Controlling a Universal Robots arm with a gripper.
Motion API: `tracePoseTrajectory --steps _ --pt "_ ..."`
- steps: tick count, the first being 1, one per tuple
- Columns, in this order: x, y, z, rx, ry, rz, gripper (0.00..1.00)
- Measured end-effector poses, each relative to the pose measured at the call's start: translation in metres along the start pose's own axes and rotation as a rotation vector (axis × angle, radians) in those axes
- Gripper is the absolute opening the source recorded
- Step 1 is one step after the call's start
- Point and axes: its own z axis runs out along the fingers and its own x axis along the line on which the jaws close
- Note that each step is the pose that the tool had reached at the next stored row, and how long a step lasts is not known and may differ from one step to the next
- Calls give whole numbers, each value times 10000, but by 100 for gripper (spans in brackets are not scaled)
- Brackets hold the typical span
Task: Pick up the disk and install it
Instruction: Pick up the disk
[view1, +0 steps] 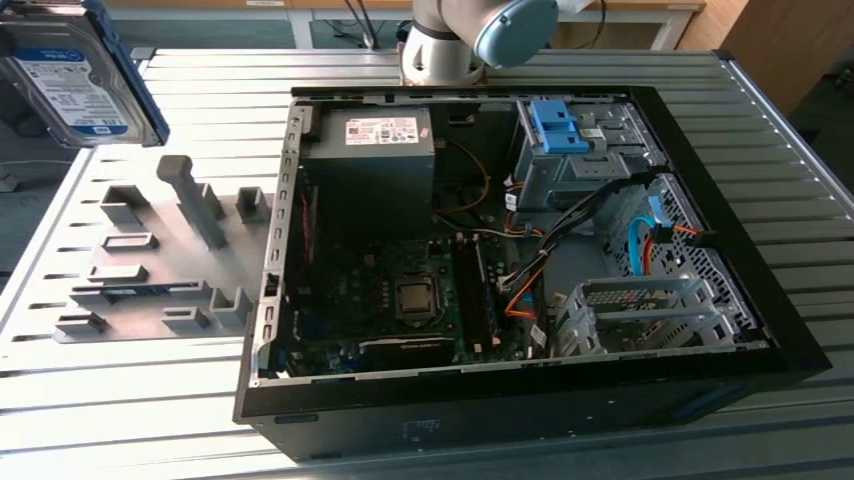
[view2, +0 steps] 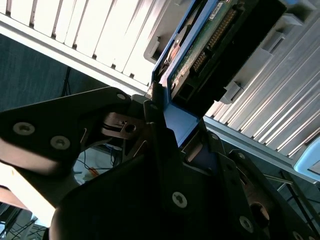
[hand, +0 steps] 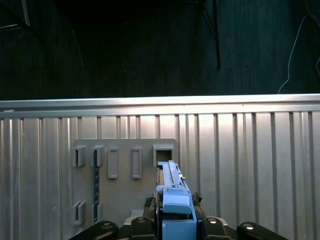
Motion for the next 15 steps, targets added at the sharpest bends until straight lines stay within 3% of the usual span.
tracePoseTrajectory --steps 15 --pt "-5 4 -270 1 -1 -1 37"
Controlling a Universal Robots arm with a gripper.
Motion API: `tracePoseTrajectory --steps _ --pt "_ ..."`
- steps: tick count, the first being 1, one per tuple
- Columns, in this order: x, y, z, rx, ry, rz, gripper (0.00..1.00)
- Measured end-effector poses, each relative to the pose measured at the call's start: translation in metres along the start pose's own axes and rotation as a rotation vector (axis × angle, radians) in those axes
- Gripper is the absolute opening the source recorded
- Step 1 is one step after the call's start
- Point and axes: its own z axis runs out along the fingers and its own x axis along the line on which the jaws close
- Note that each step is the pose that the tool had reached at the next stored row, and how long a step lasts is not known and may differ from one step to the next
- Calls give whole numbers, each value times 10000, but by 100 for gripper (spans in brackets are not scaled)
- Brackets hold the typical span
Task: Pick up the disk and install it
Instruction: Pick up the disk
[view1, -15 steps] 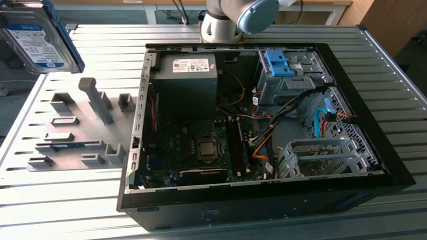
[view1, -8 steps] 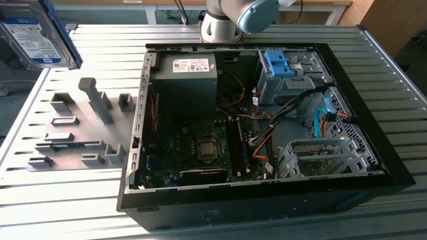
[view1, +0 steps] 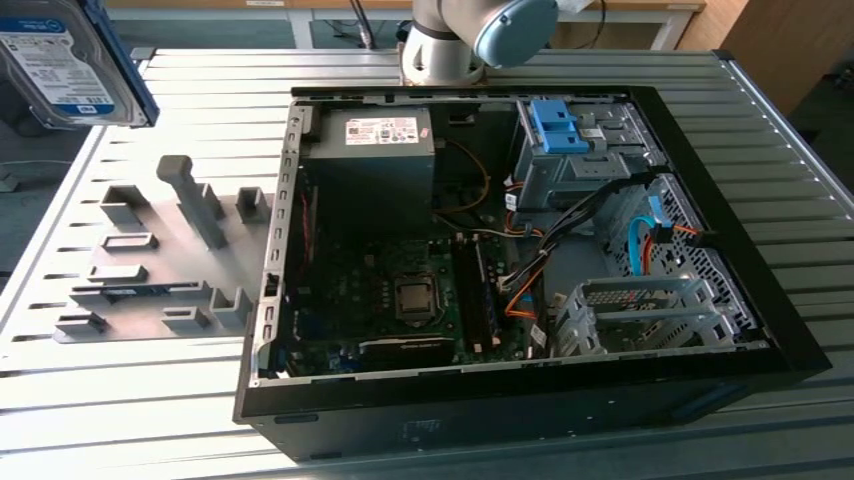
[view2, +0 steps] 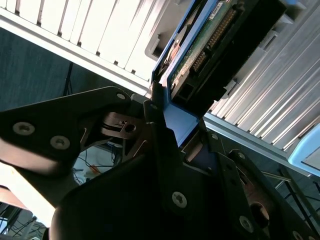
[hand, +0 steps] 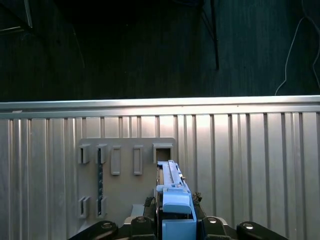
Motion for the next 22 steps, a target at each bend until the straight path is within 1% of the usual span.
tracePoseTrajectory --steps 22 --pt "-6 3 -301 0 0 0 37"
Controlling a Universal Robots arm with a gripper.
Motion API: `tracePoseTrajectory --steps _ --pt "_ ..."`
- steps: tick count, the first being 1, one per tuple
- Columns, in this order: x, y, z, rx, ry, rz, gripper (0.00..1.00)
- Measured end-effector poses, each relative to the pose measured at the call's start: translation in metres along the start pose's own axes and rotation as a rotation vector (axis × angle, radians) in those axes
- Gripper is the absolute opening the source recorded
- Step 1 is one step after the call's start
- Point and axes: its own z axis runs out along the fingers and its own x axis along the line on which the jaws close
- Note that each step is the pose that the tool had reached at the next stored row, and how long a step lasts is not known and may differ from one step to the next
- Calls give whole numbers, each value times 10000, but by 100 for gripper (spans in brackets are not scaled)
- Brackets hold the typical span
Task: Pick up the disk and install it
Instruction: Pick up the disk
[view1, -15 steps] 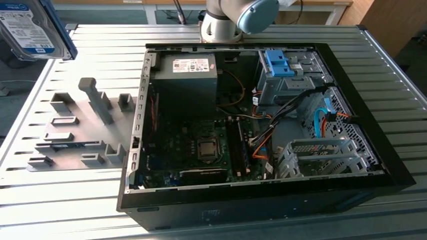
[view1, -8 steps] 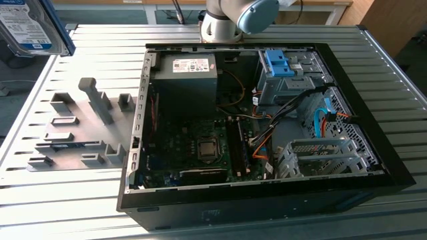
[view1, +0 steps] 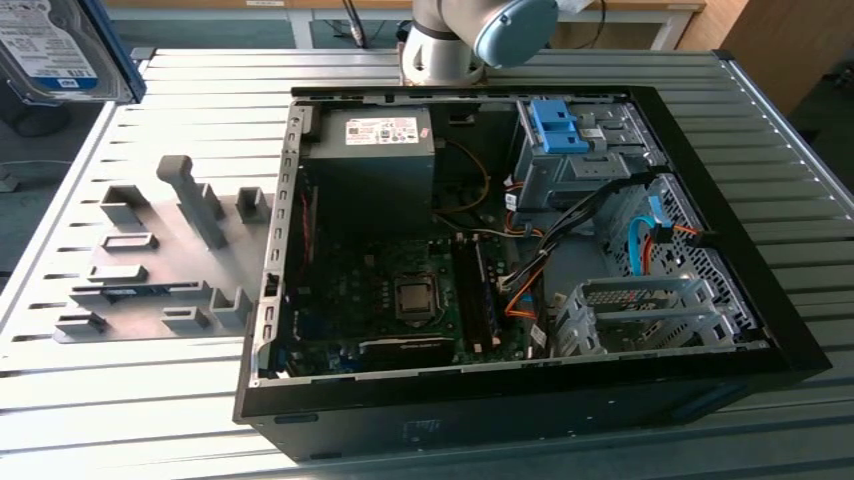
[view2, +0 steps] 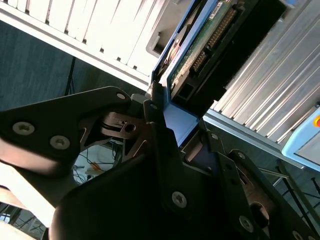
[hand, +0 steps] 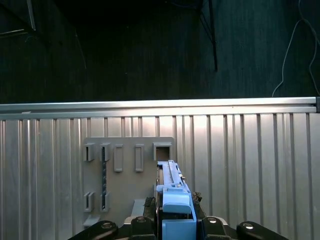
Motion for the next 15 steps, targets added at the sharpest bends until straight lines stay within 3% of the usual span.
tracePoseTrajectory --steps 15 --pt "-5 3 -218 -1 1 0 37"
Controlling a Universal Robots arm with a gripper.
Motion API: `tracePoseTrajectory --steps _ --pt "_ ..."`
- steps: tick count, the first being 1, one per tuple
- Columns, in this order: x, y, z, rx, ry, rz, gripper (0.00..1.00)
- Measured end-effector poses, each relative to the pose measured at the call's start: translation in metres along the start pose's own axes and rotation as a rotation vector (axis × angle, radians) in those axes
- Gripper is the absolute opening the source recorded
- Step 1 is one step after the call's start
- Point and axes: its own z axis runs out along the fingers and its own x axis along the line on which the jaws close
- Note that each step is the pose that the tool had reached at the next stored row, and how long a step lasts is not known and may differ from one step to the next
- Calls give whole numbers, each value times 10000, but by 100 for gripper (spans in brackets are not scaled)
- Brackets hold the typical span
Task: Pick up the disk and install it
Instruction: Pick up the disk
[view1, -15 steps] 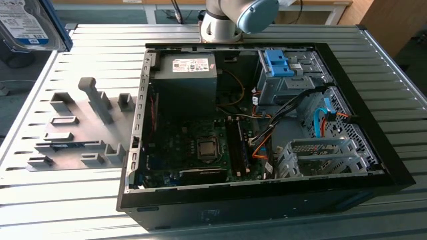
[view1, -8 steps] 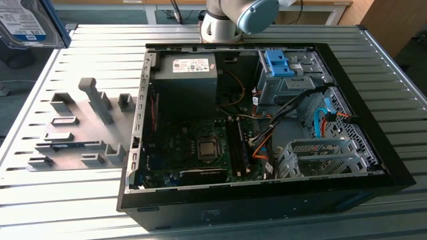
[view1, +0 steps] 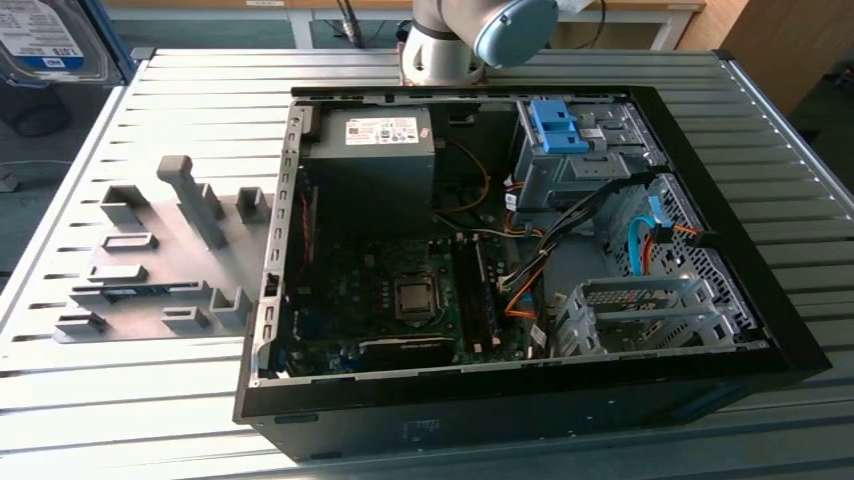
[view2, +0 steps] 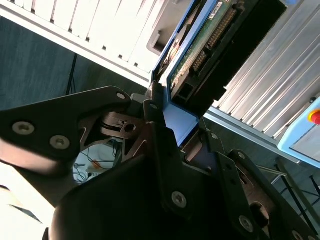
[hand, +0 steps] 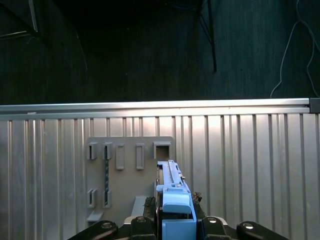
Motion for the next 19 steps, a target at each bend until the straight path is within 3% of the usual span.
tracePoseTrajectory --steps 9,19 --pt "-4 2 -170 0 0 0 37" --pt "-4 -1 -181 2 -1 1 37"
